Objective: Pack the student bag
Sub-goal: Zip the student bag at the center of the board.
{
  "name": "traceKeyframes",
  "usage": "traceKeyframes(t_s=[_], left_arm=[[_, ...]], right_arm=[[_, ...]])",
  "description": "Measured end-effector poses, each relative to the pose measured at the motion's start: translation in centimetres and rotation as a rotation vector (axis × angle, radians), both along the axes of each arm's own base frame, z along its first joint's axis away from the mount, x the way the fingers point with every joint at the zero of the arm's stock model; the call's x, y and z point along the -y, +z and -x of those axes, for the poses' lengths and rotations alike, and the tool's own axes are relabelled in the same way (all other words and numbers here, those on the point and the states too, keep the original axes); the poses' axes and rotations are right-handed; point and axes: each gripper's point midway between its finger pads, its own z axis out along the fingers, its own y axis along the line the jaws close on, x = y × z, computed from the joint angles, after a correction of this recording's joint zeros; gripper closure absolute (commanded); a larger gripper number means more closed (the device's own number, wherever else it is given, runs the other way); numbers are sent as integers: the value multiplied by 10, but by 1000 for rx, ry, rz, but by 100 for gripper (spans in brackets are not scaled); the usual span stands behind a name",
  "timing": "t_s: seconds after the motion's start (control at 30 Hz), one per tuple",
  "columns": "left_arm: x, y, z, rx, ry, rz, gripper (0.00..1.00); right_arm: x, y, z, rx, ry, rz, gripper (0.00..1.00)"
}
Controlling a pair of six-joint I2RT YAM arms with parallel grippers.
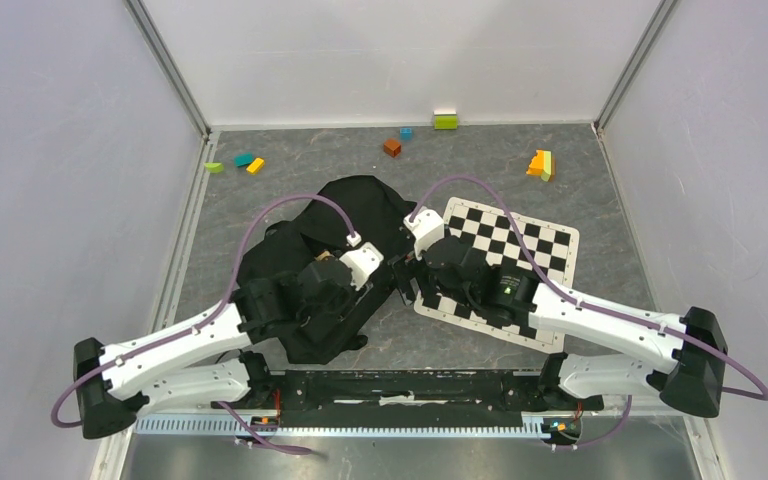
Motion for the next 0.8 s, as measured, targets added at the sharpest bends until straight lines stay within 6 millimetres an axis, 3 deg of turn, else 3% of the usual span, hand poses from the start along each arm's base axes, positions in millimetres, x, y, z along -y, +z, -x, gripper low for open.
traceKeyframes(t_s=[0.2, 0.33, 0.47, 0.7, 0.8], left_arm=[[-1, -10, -2, -16, 13, -53, 62], [-3, -10, -2, -16, 19, -55, 97], [-5, -5, -2, -6, 19, -41, 98], [-12, 22, 0, 59, 28, 65, 98], [-15, 25, 0, 74, 36, 79, 98]], right_arm=[[-1, 1, -1, 2, 0, -5, 12], [-2, 1, -1, 5, 1, -9, 12], [-7, -4, 0, 19, 35, -14, 12], [-13, -55, 17, 55, 212, 22, 16], [-25, -57, 24, 95, 288, -29, 17]])
